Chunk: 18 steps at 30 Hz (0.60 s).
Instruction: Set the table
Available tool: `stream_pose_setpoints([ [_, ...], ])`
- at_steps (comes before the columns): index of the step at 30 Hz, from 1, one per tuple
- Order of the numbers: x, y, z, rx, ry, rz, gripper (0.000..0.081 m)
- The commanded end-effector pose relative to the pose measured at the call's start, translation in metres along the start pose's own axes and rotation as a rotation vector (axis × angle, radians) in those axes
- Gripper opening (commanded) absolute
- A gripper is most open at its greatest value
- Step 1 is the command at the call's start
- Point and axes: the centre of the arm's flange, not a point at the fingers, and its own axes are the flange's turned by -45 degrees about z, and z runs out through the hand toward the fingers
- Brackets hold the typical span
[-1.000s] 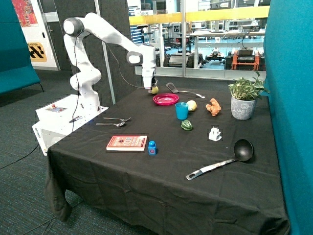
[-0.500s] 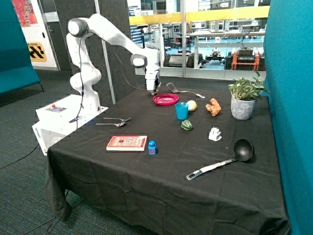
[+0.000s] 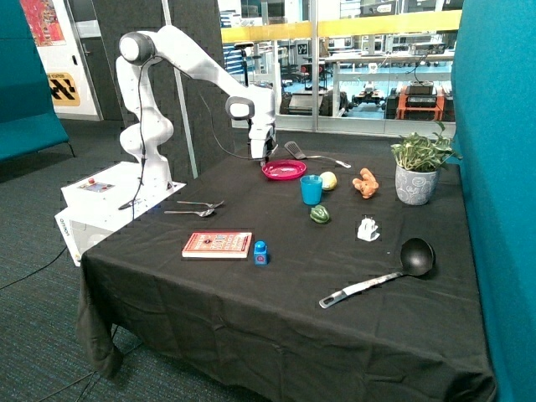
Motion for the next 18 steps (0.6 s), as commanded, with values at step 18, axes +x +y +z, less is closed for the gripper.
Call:
stream_pose_setpoints([
  [18, 0.024, 0.001, 0.023, -0.0027, 0.0001, 0.052, 0.0384],
])
